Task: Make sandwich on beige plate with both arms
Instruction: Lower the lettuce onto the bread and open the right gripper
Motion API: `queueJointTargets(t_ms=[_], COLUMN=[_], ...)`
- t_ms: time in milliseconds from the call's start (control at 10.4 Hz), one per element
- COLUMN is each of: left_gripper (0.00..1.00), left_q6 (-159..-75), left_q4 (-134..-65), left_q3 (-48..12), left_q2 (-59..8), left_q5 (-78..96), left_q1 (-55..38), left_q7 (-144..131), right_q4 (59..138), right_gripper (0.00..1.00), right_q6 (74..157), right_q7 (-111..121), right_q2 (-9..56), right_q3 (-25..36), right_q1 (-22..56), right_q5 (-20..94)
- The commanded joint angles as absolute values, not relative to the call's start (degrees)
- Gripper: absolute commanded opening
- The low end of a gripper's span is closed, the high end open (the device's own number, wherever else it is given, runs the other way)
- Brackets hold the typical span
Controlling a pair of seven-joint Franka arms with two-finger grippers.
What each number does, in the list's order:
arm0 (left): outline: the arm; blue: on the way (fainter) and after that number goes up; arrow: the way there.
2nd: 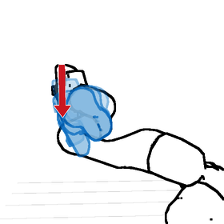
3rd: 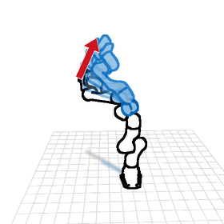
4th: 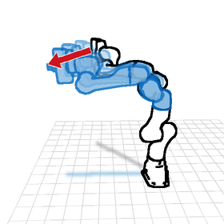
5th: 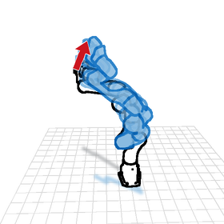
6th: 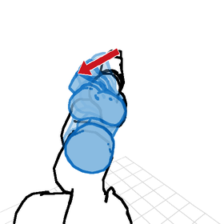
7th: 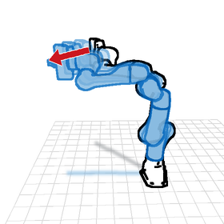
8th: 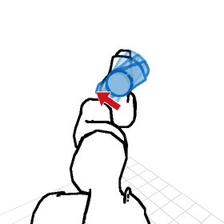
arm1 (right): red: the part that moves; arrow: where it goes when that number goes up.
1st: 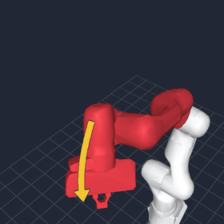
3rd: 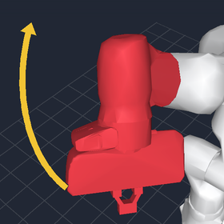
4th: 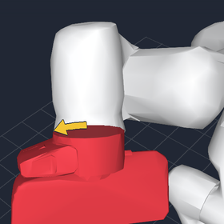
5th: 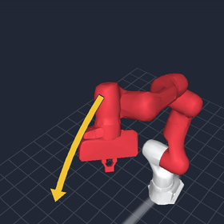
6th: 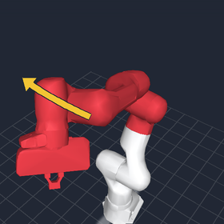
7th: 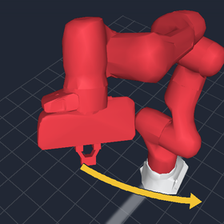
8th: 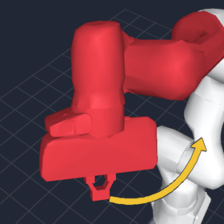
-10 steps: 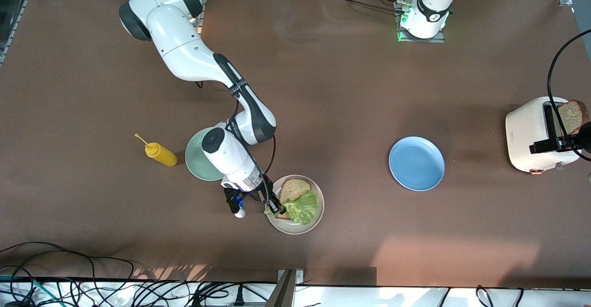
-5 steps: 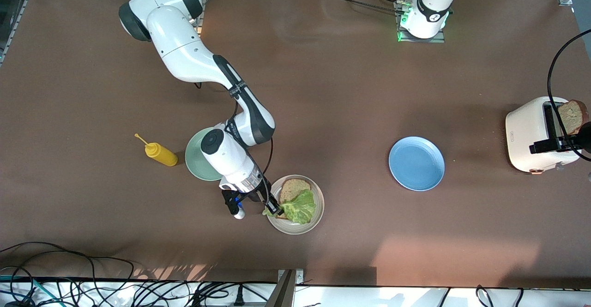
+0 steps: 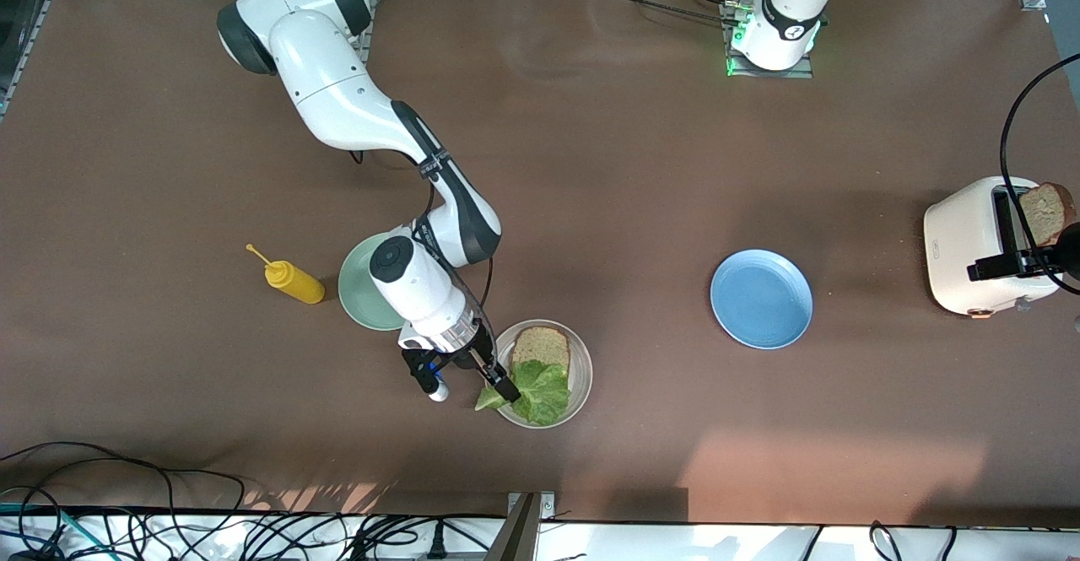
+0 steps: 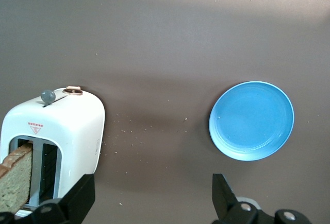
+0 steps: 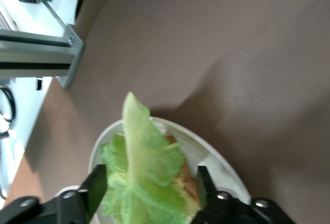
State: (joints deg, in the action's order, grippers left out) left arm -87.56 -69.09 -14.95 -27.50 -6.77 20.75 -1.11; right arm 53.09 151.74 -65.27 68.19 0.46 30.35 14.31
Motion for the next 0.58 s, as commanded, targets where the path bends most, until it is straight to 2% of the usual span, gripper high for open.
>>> queueJointTargets(t_ms=[0, 96, 385, 481], left_gripper=[1.00, 1.00, 1.00, 1.00], left_q6=[-87.6, -87.6, -87.6, -87.7], left_q4=[-69.2, -69.3, -69.2, -69.3], left_q3=[-15.4, -15.4, -15.4, -15.4], left_q2=[-27.2, -27.2, -27.6, -27.6], left_q5=[-8.3, -8.3, -8.3, -8.3], left_q1=[21.0, 21.0, 21.0, 21.0], left_q7=[-0.1, -0.1, -0.1, -0.1], right_q4=[51.2, 51.8, 63.7, 64.7], right_gripper=[1.00, 1.00, 1.00, 1.00], right_q6=[145.0, 141.8, 139.7, 137.1], right_q7=[-65.7, -65.6, -64.2, -63.2], right_q2=[68.2, 66.9, 56.3, 54.1], right_q3=[2.2, 2.6, 2.5, 2.5], right_q1=[33.5, 33.7, 33.0, 33.0], right_q5=[9.9, 9.7, 9.5, 9.6])
